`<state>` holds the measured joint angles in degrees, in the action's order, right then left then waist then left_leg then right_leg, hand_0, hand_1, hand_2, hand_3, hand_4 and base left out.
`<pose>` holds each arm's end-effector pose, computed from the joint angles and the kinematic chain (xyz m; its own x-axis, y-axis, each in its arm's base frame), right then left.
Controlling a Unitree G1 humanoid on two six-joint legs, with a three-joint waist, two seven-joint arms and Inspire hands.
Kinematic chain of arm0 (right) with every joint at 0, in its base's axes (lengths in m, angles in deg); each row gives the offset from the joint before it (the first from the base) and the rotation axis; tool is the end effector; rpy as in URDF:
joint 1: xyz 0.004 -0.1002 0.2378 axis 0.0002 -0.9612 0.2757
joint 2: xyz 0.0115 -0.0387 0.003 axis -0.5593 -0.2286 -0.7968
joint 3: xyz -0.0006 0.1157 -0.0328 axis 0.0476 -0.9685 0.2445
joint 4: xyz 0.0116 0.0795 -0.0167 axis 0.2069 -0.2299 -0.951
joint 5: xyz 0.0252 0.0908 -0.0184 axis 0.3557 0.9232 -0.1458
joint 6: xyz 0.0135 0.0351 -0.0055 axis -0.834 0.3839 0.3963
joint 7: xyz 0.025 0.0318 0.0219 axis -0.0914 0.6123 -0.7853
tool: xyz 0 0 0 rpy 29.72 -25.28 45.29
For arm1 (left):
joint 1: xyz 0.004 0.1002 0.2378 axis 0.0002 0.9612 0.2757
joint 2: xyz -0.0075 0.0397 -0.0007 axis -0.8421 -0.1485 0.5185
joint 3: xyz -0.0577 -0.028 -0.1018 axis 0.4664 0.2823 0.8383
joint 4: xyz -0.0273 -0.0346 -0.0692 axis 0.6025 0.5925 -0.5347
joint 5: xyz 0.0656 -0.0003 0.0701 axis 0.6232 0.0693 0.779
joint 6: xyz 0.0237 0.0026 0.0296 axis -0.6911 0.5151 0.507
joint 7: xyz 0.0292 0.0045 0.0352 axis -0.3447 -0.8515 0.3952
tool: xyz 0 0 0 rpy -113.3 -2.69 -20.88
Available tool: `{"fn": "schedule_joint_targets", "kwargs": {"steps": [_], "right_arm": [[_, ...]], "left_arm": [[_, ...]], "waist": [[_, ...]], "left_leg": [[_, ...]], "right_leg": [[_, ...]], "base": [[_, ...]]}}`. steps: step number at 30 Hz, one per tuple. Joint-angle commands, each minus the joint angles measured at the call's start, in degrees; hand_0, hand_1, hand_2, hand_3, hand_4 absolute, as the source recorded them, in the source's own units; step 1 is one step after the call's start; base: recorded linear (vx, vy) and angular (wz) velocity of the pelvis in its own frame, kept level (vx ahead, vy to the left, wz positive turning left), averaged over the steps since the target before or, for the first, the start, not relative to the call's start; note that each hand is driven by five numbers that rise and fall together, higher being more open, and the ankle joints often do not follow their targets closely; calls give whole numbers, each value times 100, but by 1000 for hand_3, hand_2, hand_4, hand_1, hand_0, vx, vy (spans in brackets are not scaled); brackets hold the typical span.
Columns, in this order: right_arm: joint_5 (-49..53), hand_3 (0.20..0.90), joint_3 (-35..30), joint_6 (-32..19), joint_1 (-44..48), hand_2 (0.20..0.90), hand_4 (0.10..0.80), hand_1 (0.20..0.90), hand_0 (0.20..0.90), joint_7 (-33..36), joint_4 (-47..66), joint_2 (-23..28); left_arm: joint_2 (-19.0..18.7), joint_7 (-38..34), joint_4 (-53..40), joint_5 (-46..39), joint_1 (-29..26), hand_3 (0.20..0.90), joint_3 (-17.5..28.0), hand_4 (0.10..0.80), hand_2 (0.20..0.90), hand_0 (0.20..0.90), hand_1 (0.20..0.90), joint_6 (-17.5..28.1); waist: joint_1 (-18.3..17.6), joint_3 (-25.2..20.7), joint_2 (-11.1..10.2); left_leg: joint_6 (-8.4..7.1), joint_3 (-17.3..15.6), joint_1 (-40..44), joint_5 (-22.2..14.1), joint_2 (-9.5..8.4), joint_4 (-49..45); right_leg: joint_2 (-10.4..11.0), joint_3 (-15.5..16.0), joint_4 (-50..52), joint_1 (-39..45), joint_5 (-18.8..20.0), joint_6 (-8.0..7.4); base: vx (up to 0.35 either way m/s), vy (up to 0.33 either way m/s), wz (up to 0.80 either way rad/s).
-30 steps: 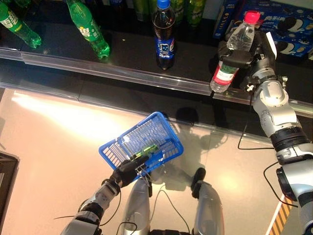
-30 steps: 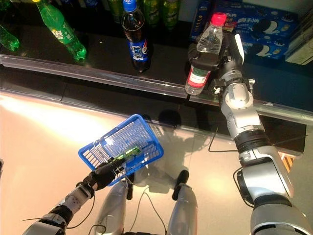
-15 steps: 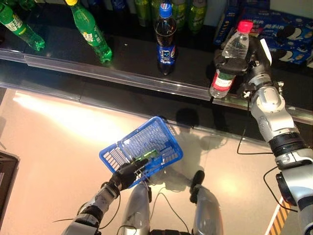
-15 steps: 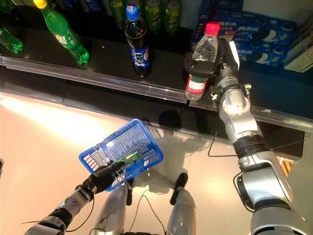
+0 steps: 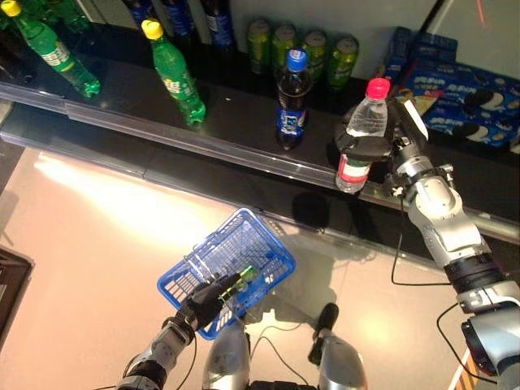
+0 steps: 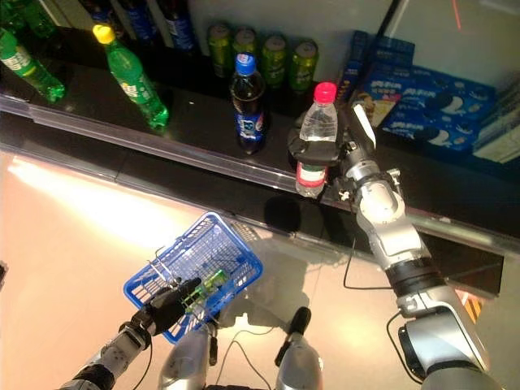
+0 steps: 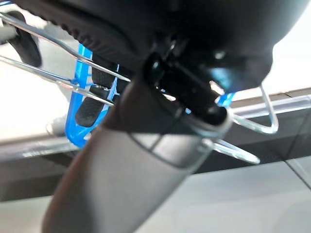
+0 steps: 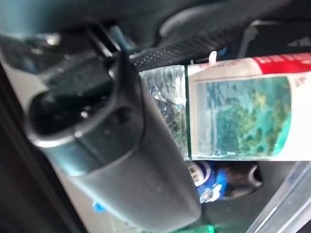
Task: Pick up the drink and place into the basket.
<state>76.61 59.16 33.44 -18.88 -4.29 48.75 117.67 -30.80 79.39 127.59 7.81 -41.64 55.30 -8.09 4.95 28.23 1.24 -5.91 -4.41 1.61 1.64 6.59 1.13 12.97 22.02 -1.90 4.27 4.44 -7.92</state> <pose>0.3074 -0.2340 0.1695 0.9241 0.1699 0.3423 -0.0580 0.9478 -0.3137 0.1722 0.2285 -0.0826 0.8387 -0.2478 -0.4849 -0.2073 0.6781 -0.7052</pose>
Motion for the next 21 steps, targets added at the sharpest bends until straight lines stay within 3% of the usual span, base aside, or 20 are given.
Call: {"fn": "schedule_joint_targets", "kwargs": {"steps": [1,12,21], "right_arm": [[-61,200,-519,-790,18,300,100,300,300,11,566,-281],[-124,200,-468,-674,-348,300,100,300,300,-191,1251,-516],[23,200,-222,-671,-331,300,100,300,300,-225,1531,-569]], "left_arm": [[5,481,-509,-315,414,200,-291,100,300,300,300,105],[142,929,-1460,-756,559,200,-130,100,300,300,300,448],[60,675,-2800,-1057,642,200,-286,100,300,300,300,676]], "waist": [[171,-1873,-222],[432,-2102,-292],[684,-2104,-374]], "left_leg": [[-83,-256,32,252,198,189],[-94,-108,337,223,202,387],[-97,89,303,263,217,387]], "right_leg": [[363,-129,242,-51,-23,-272],[313,178,-134,554,-18,-300],[237,371,-209,808,-93,-294]], "base": [[70,-7,10],[20,-10,8],[-18,-19,13]]}}
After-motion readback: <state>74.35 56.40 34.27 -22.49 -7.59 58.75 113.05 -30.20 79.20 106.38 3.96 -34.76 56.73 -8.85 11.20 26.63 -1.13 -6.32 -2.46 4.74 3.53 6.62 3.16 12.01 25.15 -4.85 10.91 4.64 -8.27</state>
